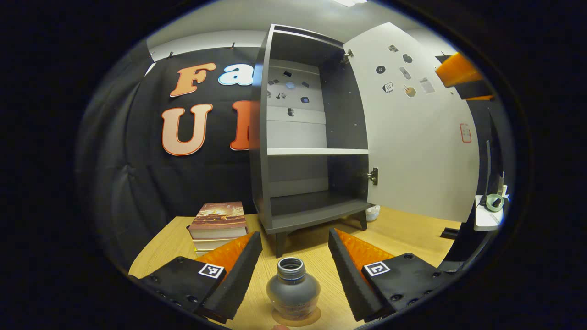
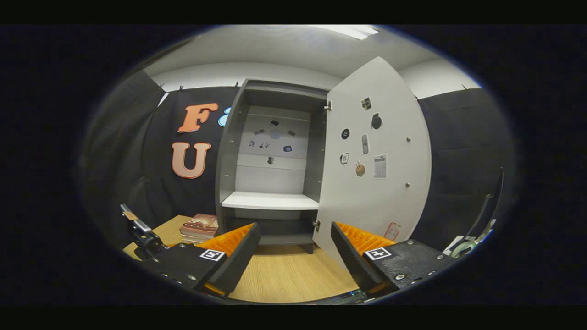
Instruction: Open the cabinet door with the right hand, grasp the bottle in the cabinet with the left hand and place it on the coaster, then close the cabinet door with the right hand.
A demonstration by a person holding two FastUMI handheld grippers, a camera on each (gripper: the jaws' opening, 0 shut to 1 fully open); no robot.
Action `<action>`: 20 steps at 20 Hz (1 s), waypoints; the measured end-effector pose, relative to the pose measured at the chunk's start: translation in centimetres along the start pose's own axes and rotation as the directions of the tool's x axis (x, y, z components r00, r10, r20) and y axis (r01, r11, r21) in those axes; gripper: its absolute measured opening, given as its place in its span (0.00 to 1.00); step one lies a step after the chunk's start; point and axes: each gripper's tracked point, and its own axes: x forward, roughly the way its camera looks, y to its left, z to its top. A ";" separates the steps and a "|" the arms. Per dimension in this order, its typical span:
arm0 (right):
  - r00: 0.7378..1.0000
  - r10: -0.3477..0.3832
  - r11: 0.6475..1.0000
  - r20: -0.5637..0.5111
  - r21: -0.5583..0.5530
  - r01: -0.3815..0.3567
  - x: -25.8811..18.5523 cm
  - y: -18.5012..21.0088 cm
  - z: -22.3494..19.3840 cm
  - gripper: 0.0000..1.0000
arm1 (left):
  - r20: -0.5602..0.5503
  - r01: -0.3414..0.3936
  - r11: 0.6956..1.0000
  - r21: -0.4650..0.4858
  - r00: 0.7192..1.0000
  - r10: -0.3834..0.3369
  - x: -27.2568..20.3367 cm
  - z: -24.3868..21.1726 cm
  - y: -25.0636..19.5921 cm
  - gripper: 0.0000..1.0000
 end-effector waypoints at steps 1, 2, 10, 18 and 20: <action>1.000 0.001 1.000 0.007 -0.007 -0.001 -0.2 -0.8 0.2 0.95 | 0.006 -0.016 1.000 -0.003 1.000 0.016 -0.1 0.8 0.1 0.94; 1.000 0.000 1.000 0.009 -0.018 0.001 -0.2 -1.7 0.3 0.95 | 0.009 -0.033 0.999 -0.008 0.999 0.033 -0.1 1.7 0.2 0.95; 0.994 -0.069 0.997 0.082 -0.031 0.072 -1.8 -11.5 2.2 0.95 | 0.043 -0.107 0.990 -0.089 0.993 0.111 -0.9 8.0 -1.7 0.95; 0.981 -0.164 0.985 0.104 -0.040 0.169 -1.0 -21.3 2.9 0.97 | 0.044 -0.182 0.980 -0.080 0.982 0.186 -2.2 12.1 -2.0 0.95; 0.969 -0.222 0.972 0.104 -0.058 0.229 -0.2 -23.7 2.9 0.95 | 0.047 -0.185 0.979 -0.090 0.981 0.190 -2.2 13.2 -1.7 0.95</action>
